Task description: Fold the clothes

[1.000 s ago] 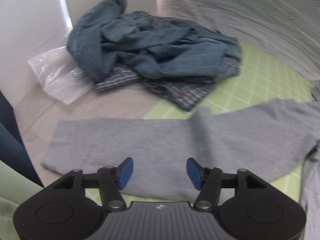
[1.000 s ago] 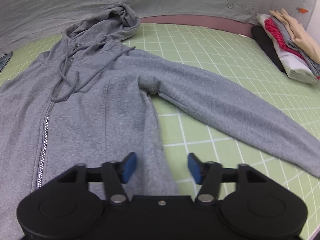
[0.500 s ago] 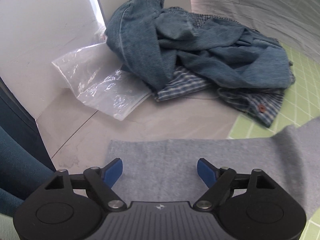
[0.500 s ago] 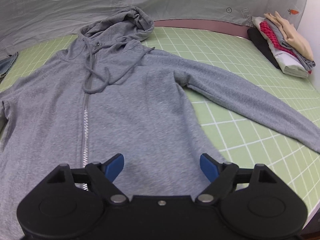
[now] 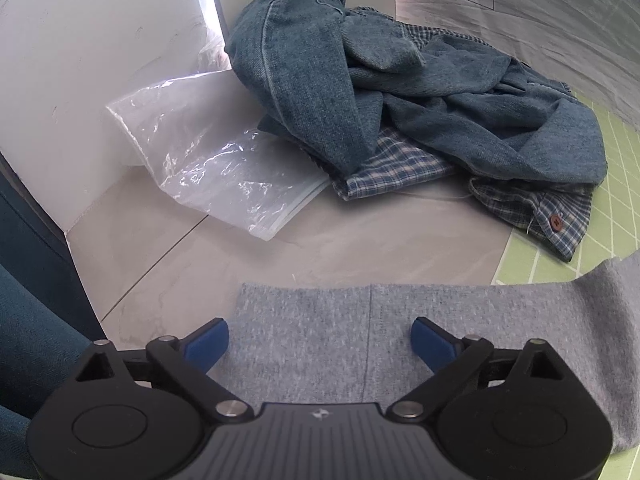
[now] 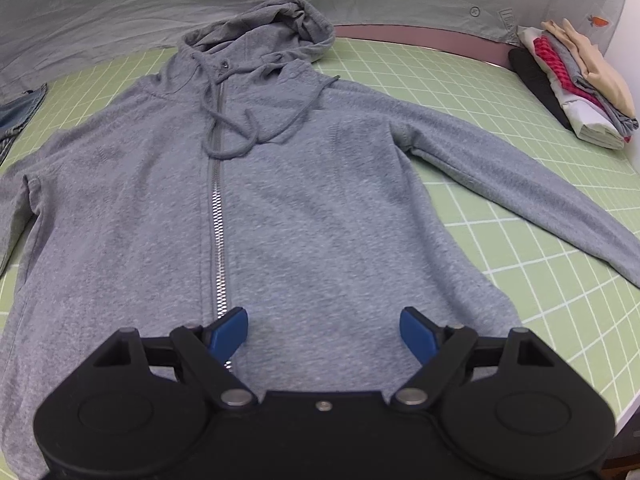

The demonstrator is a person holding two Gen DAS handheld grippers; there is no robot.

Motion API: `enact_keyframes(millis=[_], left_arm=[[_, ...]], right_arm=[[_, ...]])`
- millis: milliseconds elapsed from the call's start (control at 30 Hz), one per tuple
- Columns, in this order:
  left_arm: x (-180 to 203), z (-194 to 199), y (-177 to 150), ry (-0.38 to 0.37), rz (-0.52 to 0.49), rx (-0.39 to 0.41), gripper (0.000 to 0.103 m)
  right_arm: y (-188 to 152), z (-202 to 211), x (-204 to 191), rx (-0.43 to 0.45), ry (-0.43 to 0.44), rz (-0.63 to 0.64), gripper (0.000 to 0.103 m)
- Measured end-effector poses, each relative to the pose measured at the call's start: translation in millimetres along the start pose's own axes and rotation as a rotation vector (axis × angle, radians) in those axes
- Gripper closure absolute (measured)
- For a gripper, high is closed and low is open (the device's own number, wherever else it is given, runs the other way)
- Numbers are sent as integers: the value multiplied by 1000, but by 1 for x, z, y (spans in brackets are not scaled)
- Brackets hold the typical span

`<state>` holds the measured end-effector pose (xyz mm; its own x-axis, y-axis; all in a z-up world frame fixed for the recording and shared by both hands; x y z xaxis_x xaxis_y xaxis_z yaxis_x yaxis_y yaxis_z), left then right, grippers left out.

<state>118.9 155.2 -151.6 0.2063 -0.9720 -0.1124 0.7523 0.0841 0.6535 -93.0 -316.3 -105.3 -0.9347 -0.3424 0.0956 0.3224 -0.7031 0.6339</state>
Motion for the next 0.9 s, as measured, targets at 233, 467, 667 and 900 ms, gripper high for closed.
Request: enact_keyframes(millis=[233, 467, 667, 900], left_arm=[[-10, -4, -4, -17, 97, -17, 0], [-10, 4, -3, -49, 106, 30, 38], [-12, 8, 1, -31, 90, 35, 81], [-24, 9, -1, 39, 95, 25, 81]], right_arm=[[-2, 0, -12, -9, 6, 29, 19], [-3, 1, -13, -10, -3, 27, 19], [-3, 1, -13, -10, -4, 25, 19], [-6, 2, -12, -10, 2, 22, 19]])
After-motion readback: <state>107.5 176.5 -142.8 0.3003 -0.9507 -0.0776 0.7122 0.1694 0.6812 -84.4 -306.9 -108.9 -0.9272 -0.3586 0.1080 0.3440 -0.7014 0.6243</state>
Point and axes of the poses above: each gripper's, at about its wrist camera, not at the fingertips, and z roughly against the way its jaws point, x to its right, y to its top, the point moved 3 cm from there along -z, roughly the way its jaws point, and after that the axes turned 6 degrees about x, right-handed, at the moved point
